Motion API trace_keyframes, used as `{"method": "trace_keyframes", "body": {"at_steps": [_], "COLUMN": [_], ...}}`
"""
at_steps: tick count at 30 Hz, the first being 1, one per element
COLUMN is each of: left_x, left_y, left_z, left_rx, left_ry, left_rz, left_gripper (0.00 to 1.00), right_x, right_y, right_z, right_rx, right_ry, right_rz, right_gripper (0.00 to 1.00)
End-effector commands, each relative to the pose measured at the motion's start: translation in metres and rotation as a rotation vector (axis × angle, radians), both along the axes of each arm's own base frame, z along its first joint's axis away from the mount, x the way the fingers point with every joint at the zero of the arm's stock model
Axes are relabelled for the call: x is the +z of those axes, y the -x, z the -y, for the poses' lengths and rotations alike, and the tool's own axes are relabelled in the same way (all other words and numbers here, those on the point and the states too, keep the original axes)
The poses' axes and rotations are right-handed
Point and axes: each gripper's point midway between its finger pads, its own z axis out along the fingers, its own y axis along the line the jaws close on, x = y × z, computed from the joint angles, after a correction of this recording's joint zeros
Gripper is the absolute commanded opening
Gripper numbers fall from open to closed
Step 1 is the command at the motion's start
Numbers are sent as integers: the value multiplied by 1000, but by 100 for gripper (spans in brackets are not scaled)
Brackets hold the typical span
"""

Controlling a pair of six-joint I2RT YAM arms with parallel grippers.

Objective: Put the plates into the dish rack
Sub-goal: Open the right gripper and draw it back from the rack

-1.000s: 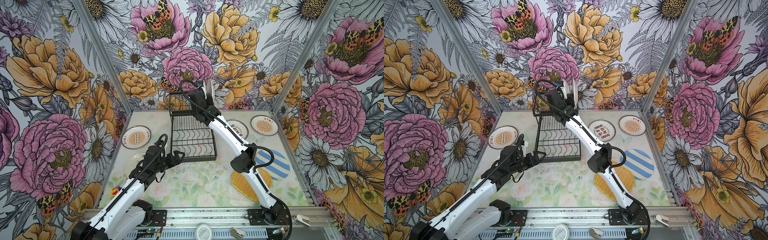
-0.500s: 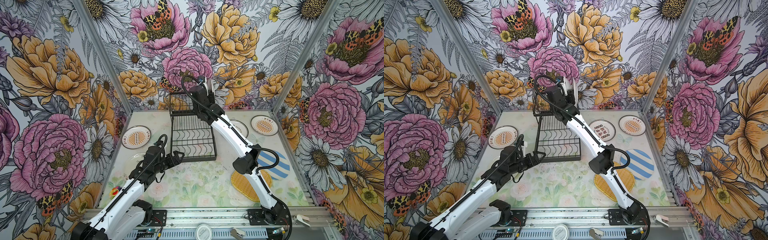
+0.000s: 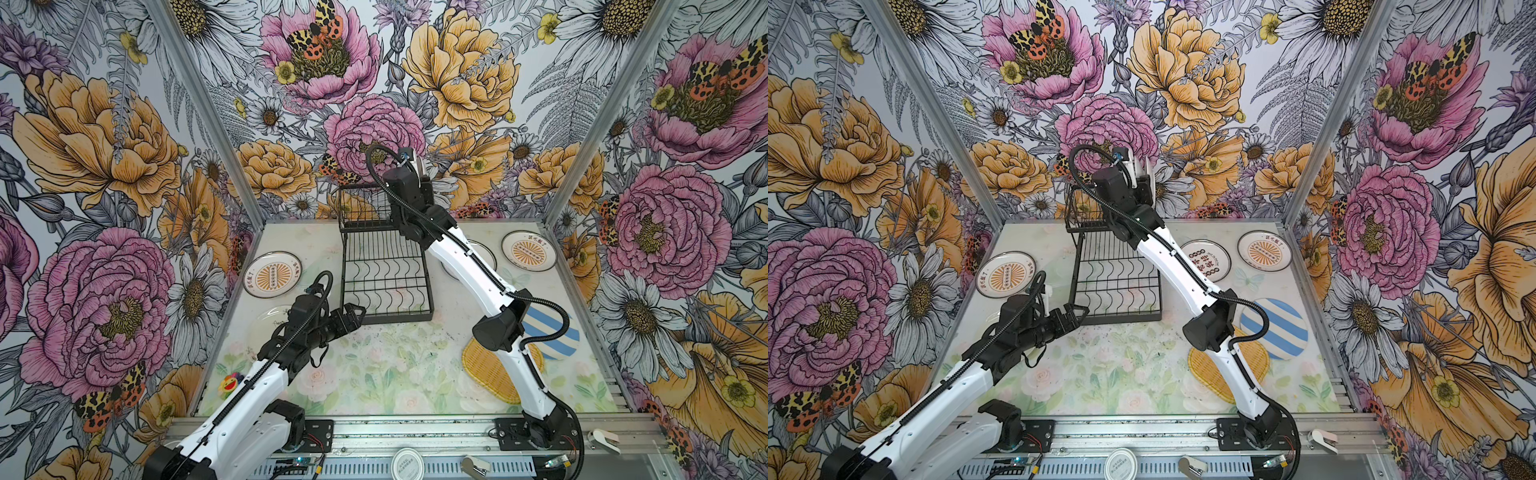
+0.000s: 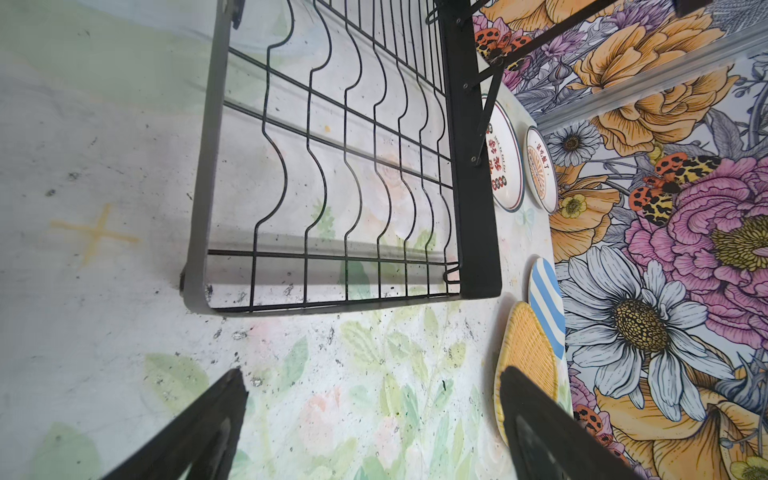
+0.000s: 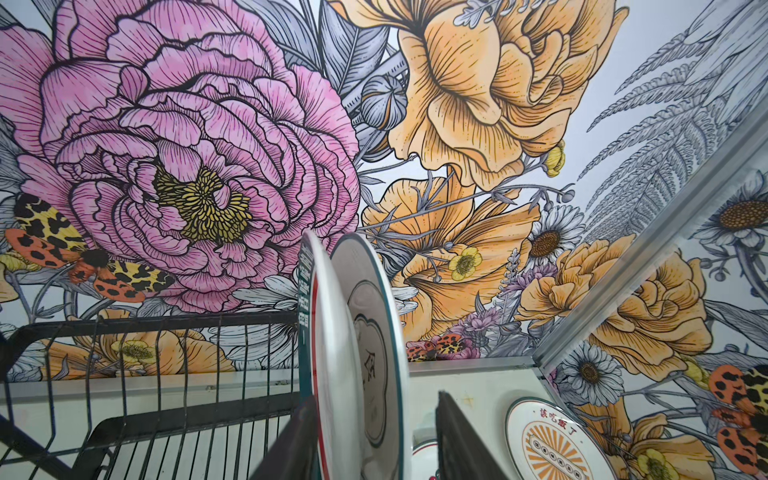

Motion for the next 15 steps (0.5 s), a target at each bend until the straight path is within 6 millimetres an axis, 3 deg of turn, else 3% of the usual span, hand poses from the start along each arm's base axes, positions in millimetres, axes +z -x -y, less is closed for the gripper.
{"method": "trace_keyframes", "body": {"at_steps": [1, 9, 10, 15], "left_x": [-4, -12, -12, -19], "left_y": [-3, -12, -15, -23], "left_z": [-11, -18, -18, -16], "left_rx": [39, 58, 55, 40], "left_ry": [-35, -79, -84, -108], "left_rz": [12, 23, 25, 31], "left_gripper": [95, 95, 95, 95], "right_x": [40, 50, 47, 22], "right_y": [23, 52, 65, 98], "right_z": [0, 3, -7, 2], "right_rx": [53, 130, 171, 272], "right_ry": [-58, -100, -112, -168], "right_rz": [49, 17, 1, -100], "right_gripper": [50, 58, 59, 66]}}
